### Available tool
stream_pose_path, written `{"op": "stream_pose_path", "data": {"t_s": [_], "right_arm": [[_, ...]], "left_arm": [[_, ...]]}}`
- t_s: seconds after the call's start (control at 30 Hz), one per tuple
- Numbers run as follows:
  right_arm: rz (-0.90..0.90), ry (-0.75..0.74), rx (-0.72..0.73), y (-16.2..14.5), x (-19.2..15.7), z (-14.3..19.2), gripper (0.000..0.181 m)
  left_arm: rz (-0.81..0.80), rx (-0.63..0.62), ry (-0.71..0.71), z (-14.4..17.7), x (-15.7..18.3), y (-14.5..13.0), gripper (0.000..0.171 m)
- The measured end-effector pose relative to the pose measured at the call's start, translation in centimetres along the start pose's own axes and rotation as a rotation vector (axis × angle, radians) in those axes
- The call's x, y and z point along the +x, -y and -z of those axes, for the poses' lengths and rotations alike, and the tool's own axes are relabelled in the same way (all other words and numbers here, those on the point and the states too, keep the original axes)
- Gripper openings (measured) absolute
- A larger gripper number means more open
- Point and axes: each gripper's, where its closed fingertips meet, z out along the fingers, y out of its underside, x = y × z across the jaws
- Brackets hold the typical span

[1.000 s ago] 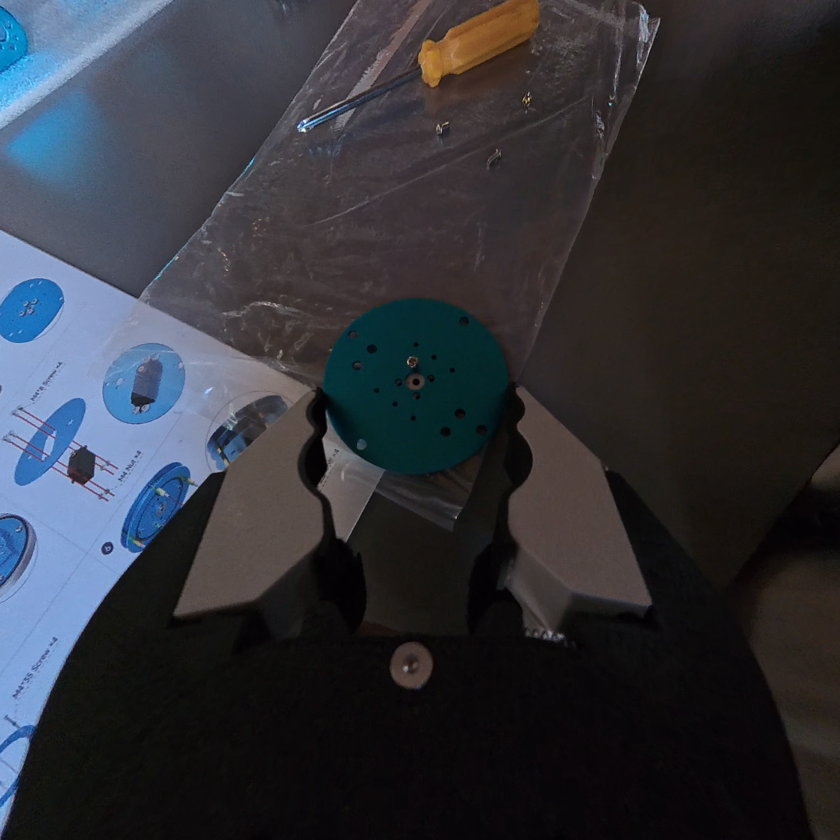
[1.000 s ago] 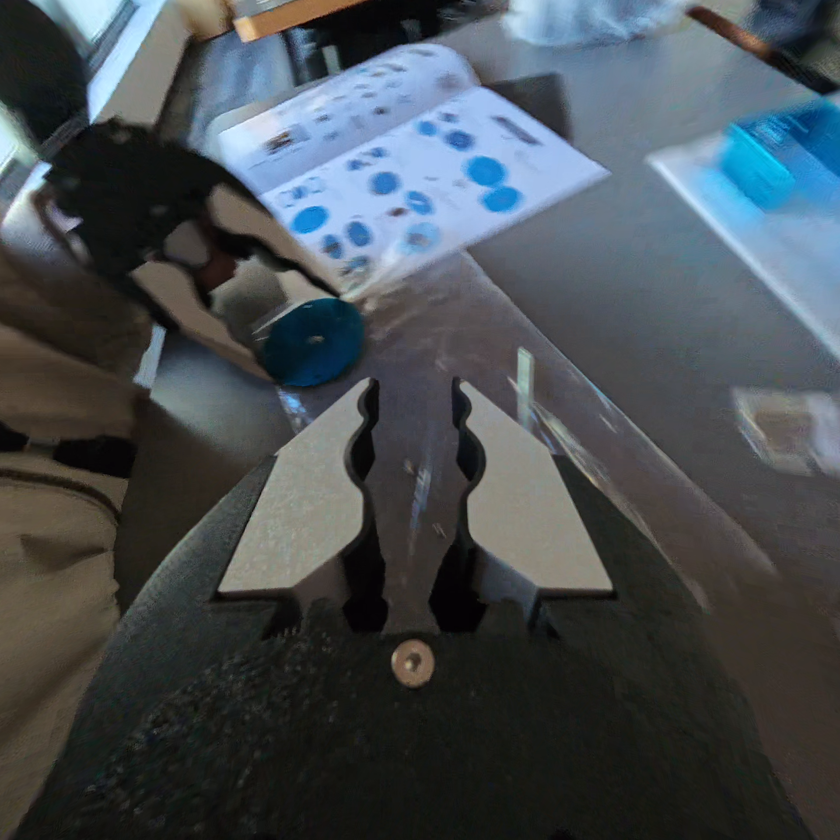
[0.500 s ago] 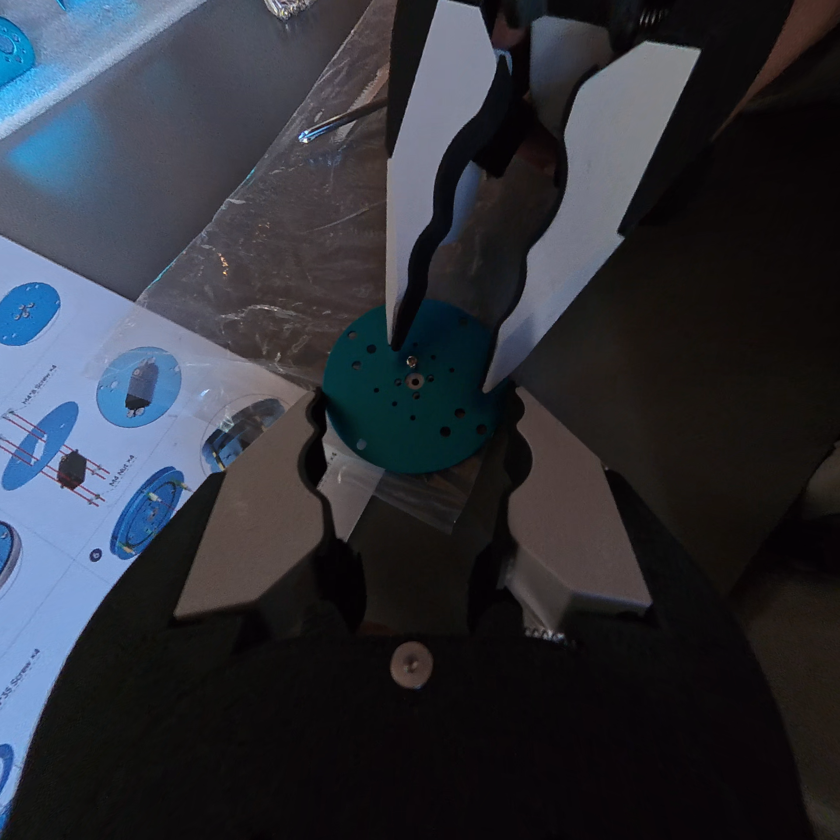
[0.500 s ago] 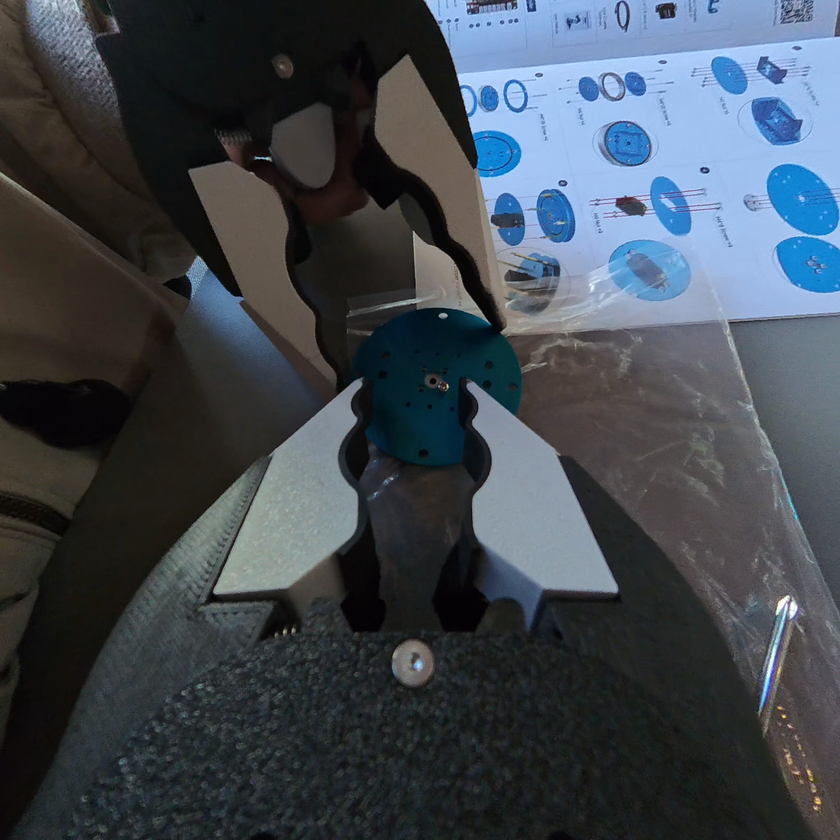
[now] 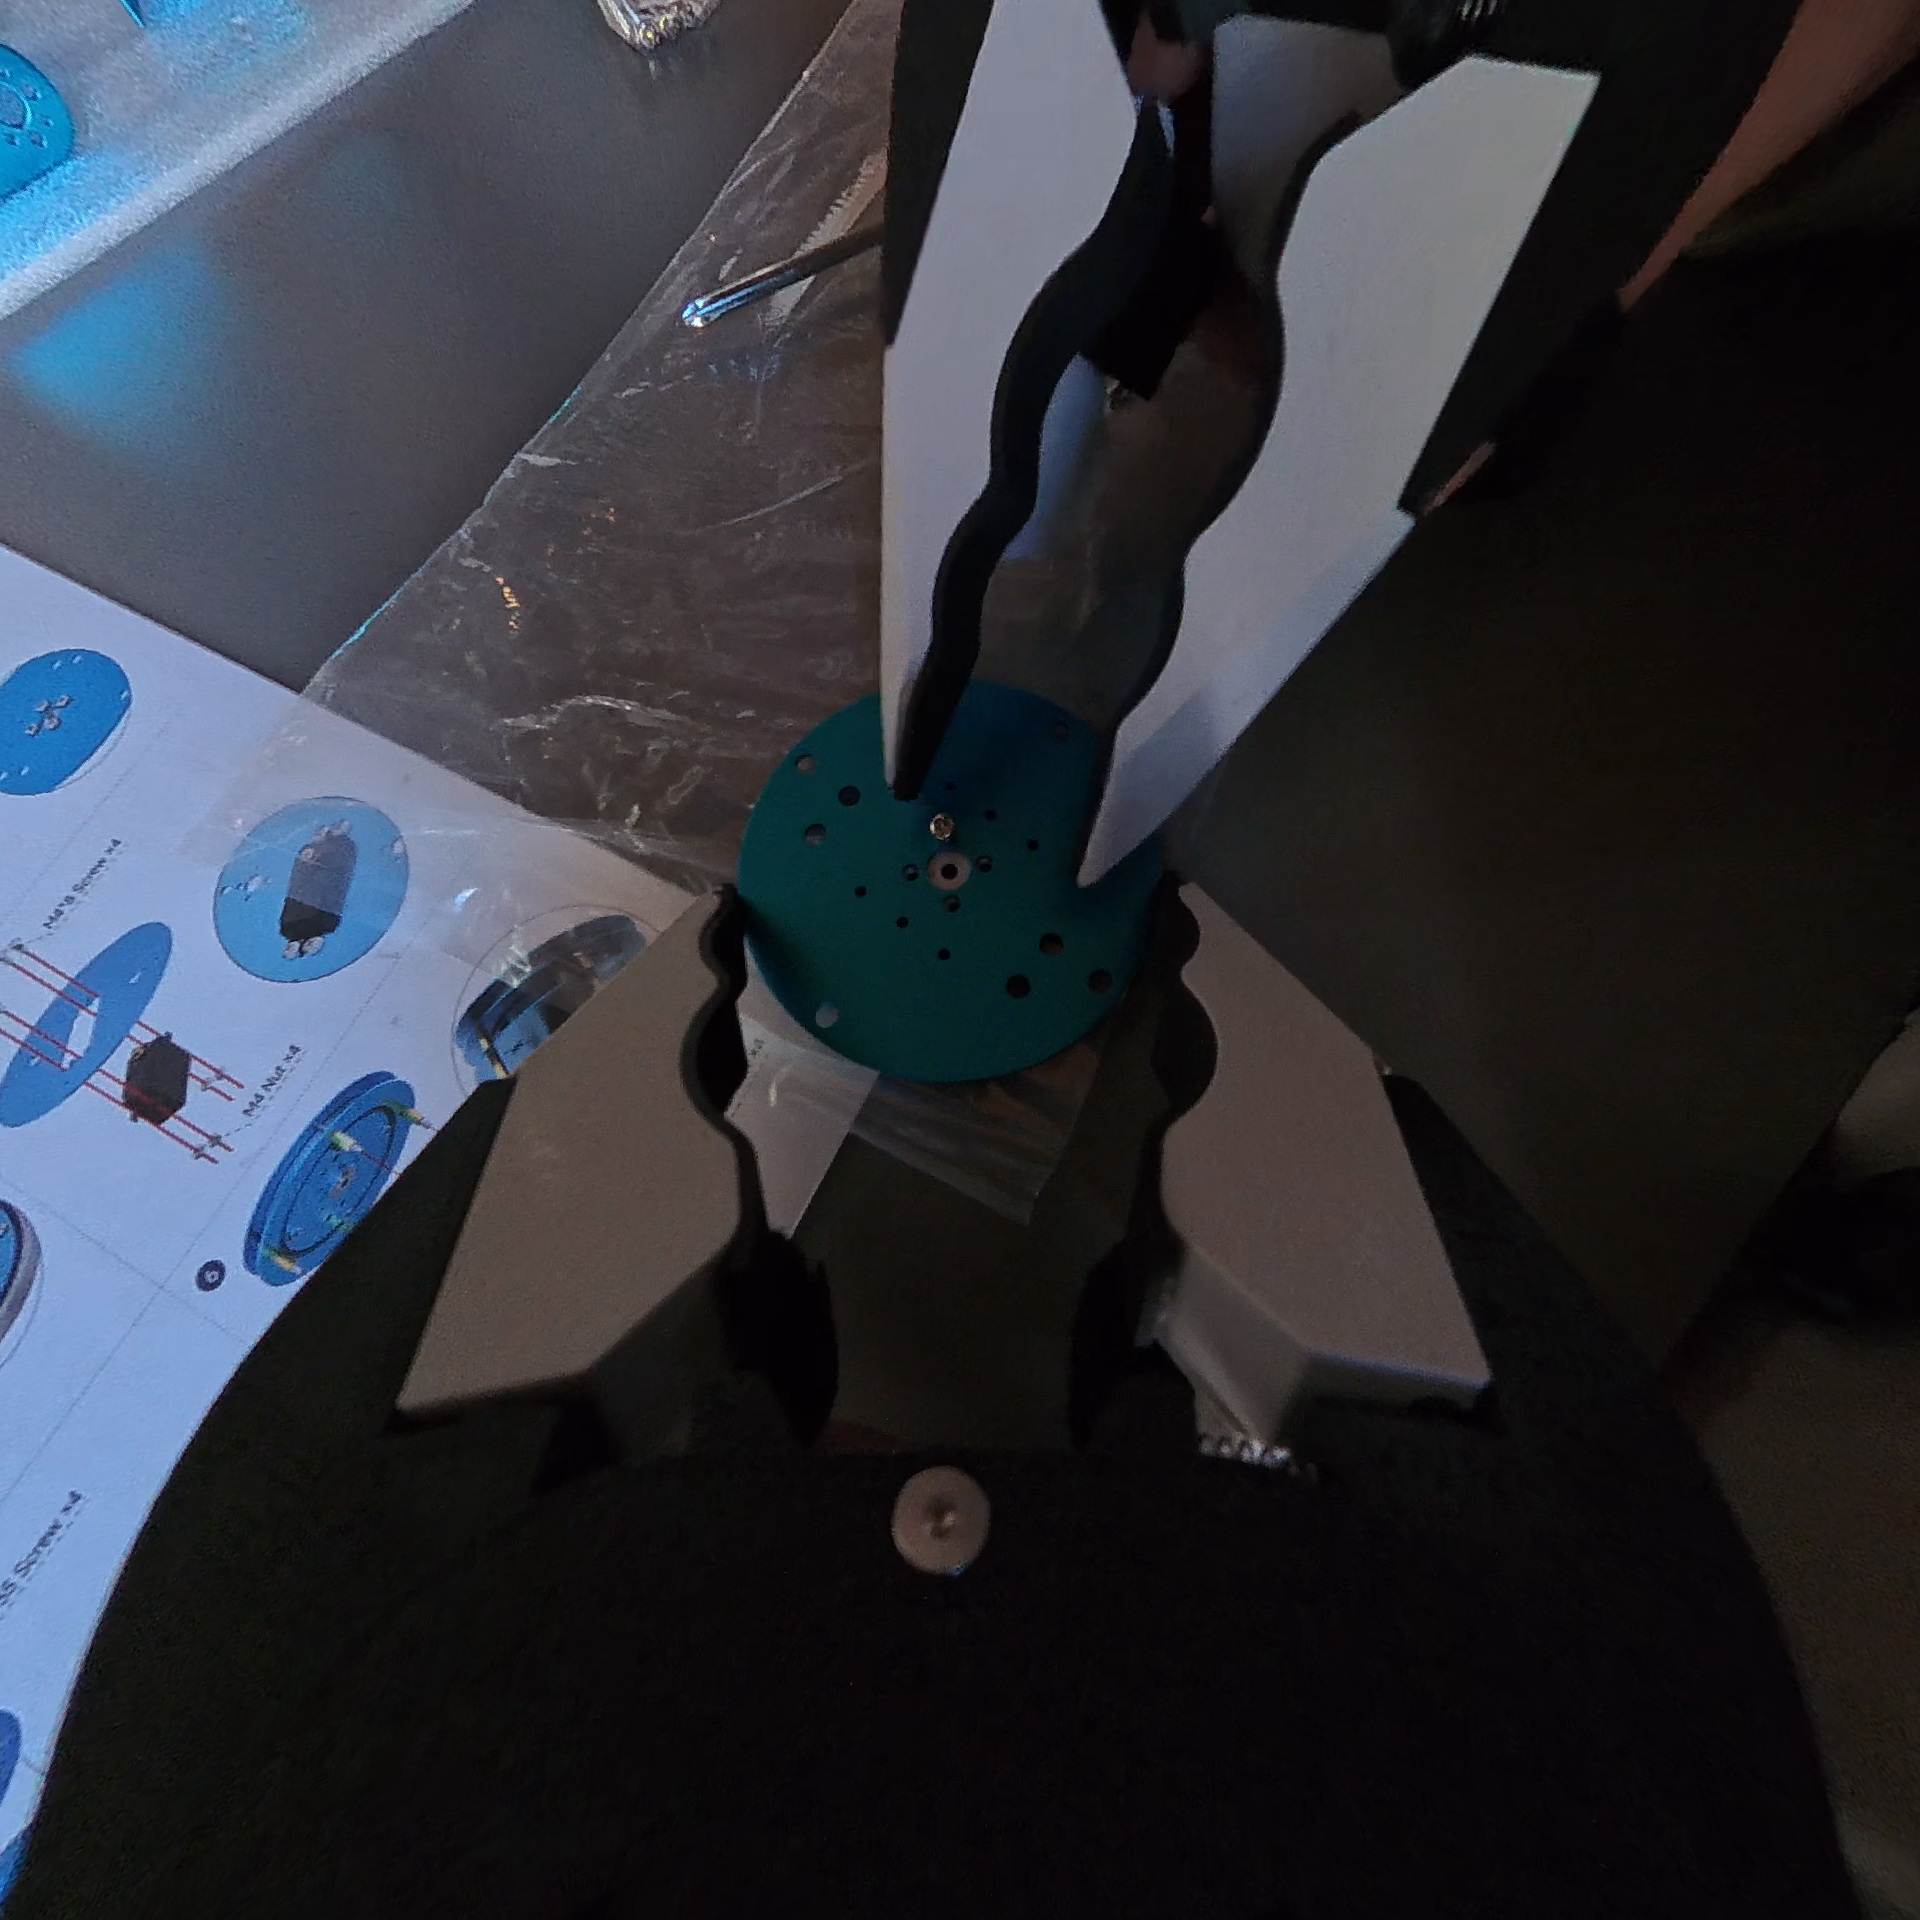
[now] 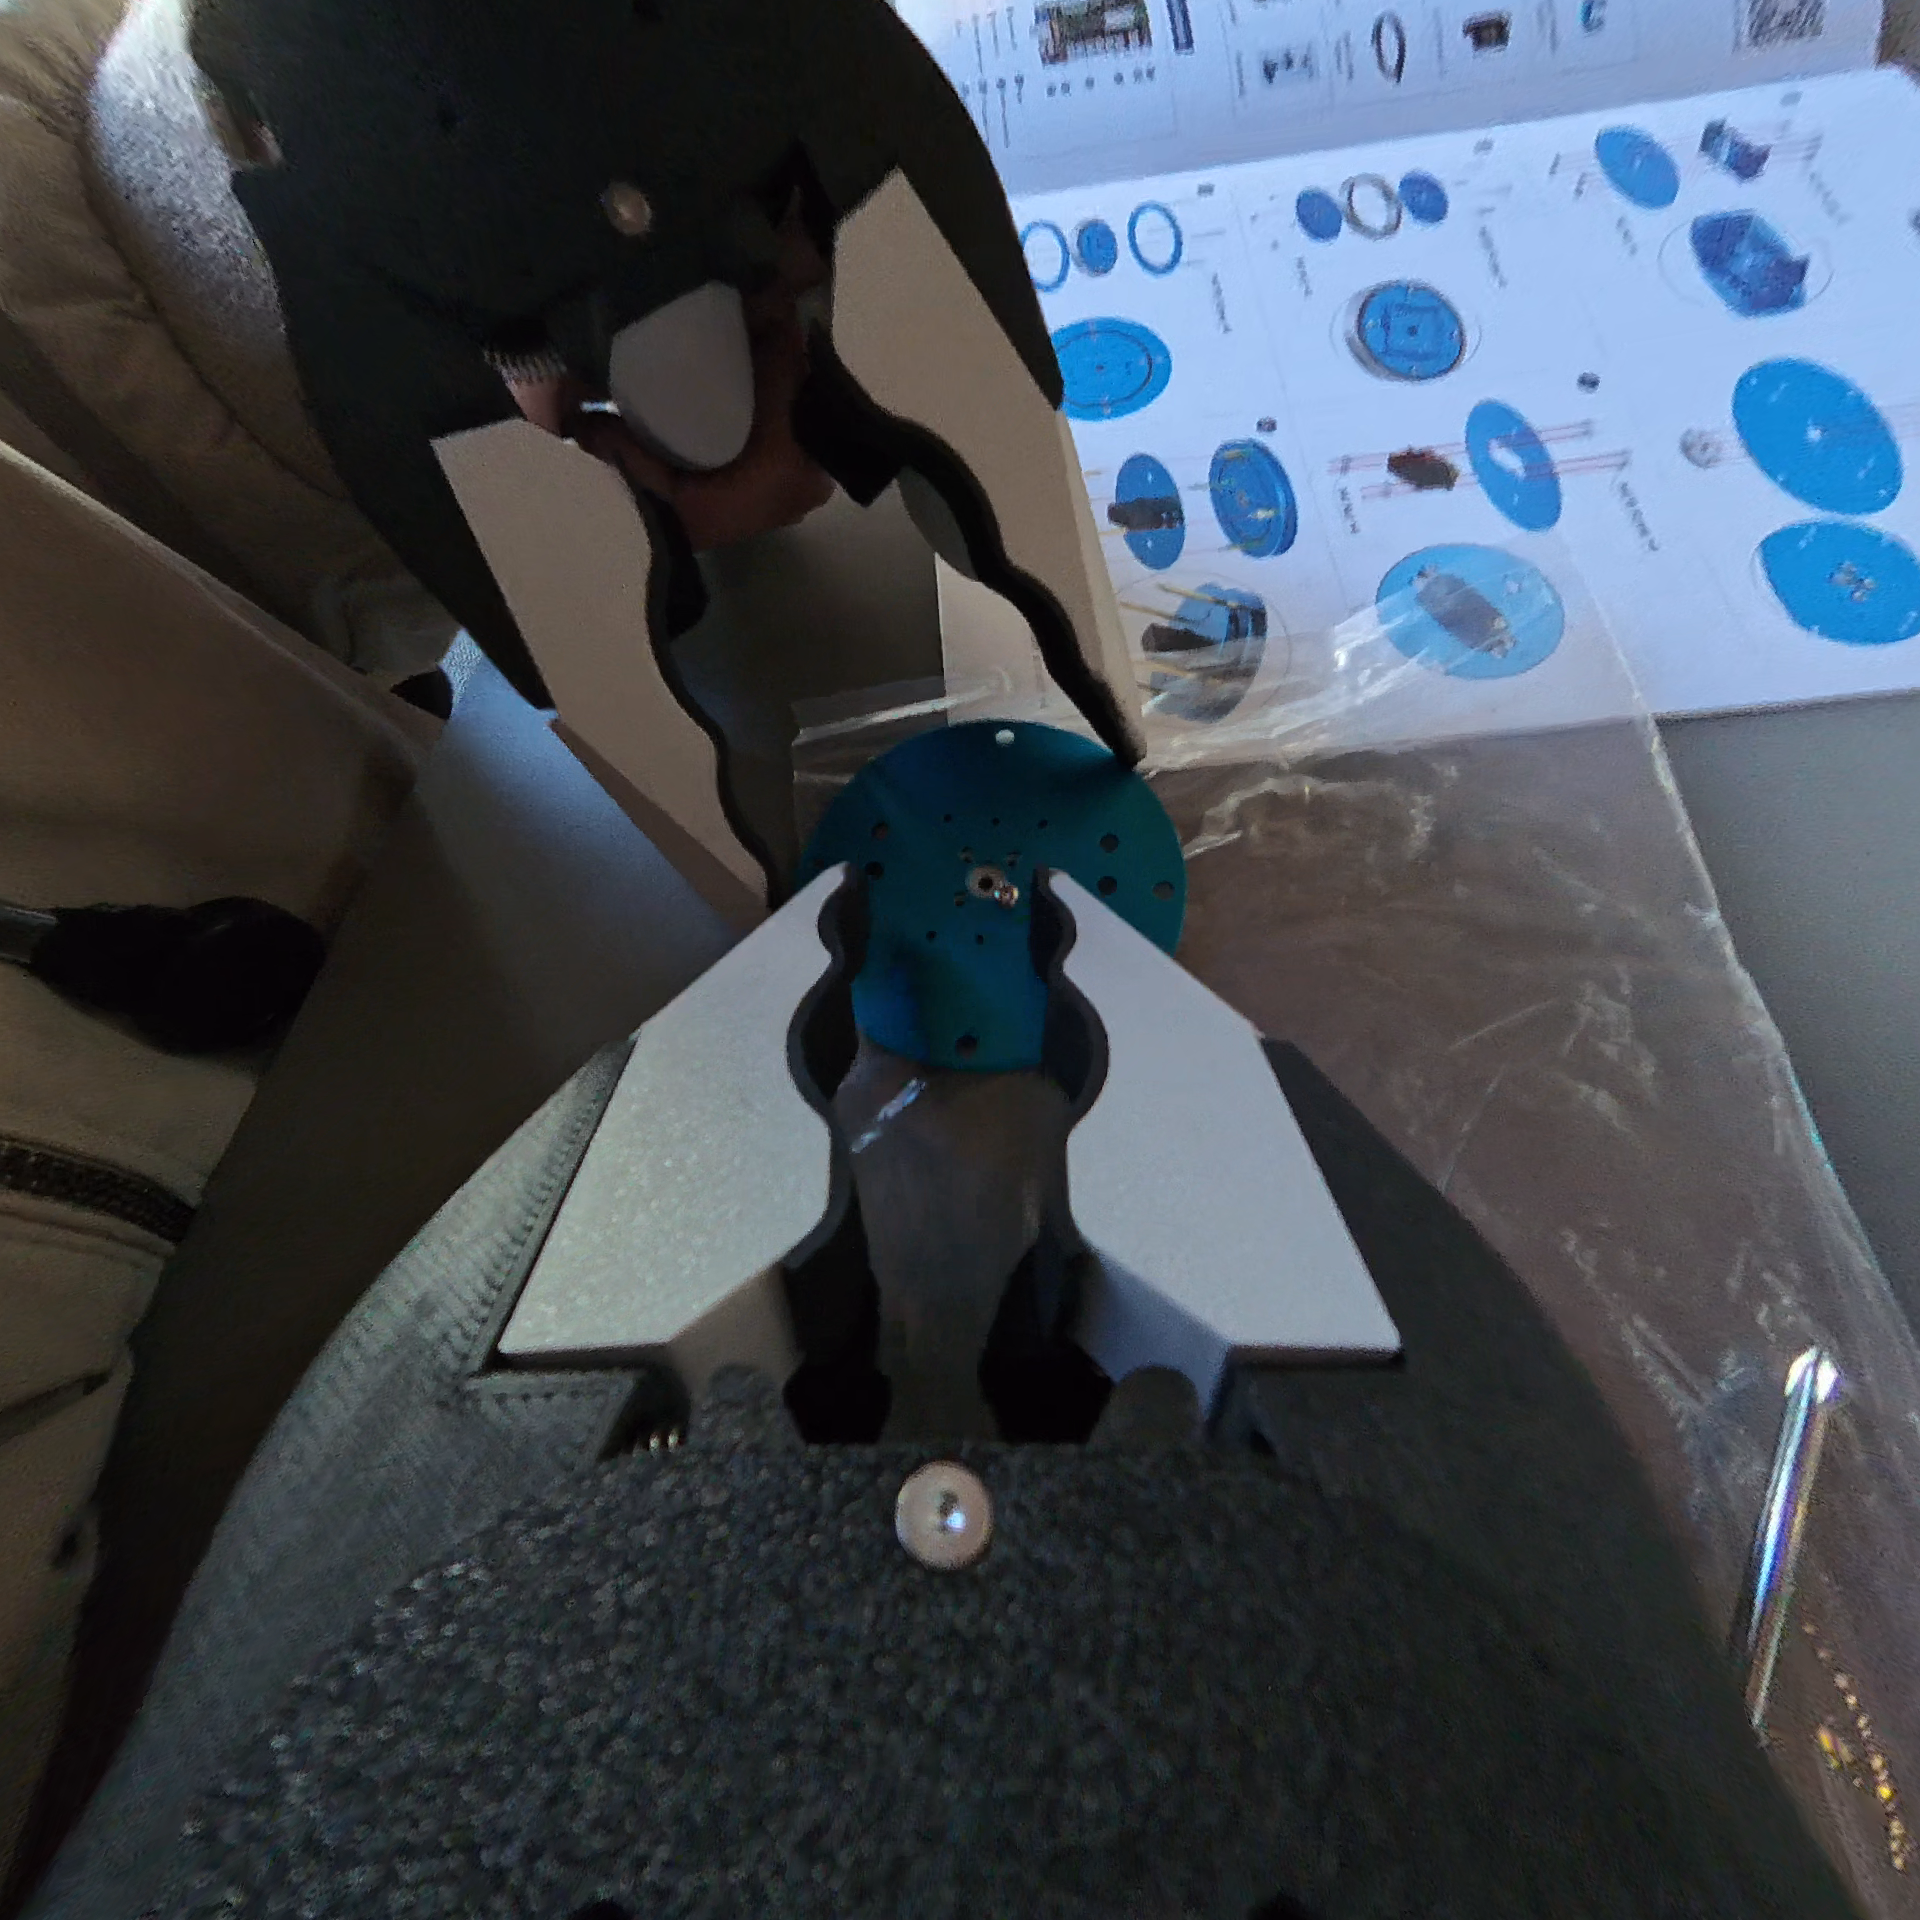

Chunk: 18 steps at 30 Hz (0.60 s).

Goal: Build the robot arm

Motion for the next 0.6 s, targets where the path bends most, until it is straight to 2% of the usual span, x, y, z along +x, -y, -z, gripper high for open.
{"op": "stream_pose_path", "data": {"t_s": [0.1, 0.3, 0.5, 0.6], "right_arm": [[0.01, 0.002, -0.027, -0.32, -0.08, -0.37, 0.032], [-0.041, 0.008, -0.056, -0.75, -0.16, 0.03, 0.023], [0.024, -0.026, -0.049, -0.49, 0.05, -0.52, 0.027], [0.0, -0.034, -0.062, -0.75, -0.02, -0.51, 0.025]], "left_arm": [[0.0, -0.001, -0.001, 0.0, 0.0, 0.0, 0.08], [0.004, 0.005, -0.007, 0.01, 0.03, -0.01, 0.08], [0.003, 0.008, -0.007, 0.01, 0.03, 0.0, 0.08], [0.008, 0.008, -0.011, 0.03, 0.03, -0.01, 0.08]]}}
